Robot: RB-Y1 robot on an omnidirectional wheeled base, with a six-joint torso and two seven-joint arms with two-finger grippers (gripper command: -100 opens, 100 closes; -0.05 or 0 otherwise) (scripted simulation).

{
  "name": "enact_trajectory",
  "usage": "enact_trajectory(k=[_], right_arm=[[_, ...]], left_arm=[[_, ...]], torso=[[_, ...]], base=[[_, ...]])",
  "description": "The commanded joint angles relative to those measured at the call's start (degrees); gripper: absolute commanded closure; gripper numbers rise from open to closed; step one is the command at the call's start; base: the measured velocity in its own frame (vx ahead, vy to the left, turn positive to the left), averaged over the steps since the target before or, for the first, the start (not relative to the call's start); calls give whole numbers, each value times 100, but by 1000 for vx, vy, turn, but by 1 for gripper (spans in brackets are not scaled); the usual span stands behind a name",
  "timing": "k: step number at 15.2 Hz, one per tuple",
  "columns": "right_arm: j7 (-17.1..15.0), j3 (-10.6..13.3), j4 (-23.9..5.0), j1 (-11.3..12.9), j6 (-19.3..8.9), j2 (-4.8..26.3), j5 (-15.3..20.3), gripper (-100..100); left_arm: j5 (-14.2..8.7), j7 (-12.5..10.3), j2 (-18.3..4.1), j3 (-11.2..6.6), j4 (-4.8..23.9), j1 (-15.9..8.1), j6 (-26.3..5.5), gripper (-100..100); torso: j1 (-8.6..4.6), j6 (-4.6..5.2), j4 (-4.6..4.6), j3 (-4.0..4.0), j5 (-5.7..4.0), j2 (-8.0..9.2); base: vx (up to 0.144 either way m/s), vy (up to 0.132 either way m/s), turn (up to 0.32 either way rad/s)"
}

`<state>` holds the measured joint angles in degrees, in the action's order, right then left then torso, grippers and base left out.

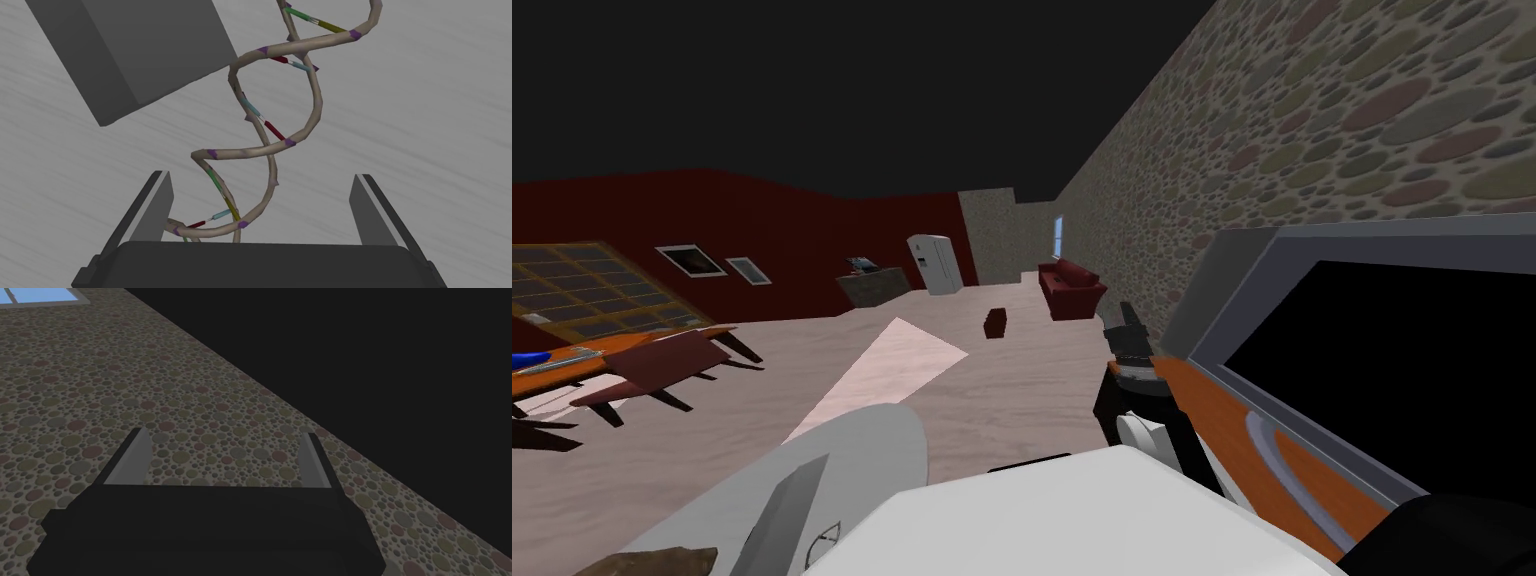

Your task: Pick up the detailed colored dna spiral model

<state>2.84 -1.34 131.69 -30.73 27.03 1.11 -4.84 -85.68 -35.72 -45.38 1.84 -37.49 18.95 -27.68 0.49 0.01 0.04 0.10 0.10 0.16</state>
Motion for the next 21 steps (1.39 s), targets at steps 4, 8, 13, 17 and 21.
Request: enact_trajectory(k=[4,8,13,17,21], right_arm=[[0,0,0,0,0,0,0,0],[0,0,0,-1,0,0,0,0],[0,-1,0,-2,0,0,0,0],[0,-1,0,-2,0,0,0,0],[0,-1,0,-2,0,0,0,0]], left_arm=[[-336,-284,-31,121,437,-24,-304,-100],[-355,-284,-26,112,458,-22,-308,-100],[105,-714,130,40,113,190,-299,-100],[582,-1174,282,-29,-264,413,-279,-100],[1059,-1545,434,-97,-641,635,-258,-100]], torso=[[-5,1,-1,-3,-1,-5],[-15,-5,-3,-7,-2,-12],[-13,-6,-6,-16,-2,-28],[-9,-4,-7,-18,-2,-31],[-10,-5,-6,-16,-2,-28]], base=[[-57,62,-249],[-37,34,-67],[-1,41,-31],[2,47,-42],[-4,45,-36]])
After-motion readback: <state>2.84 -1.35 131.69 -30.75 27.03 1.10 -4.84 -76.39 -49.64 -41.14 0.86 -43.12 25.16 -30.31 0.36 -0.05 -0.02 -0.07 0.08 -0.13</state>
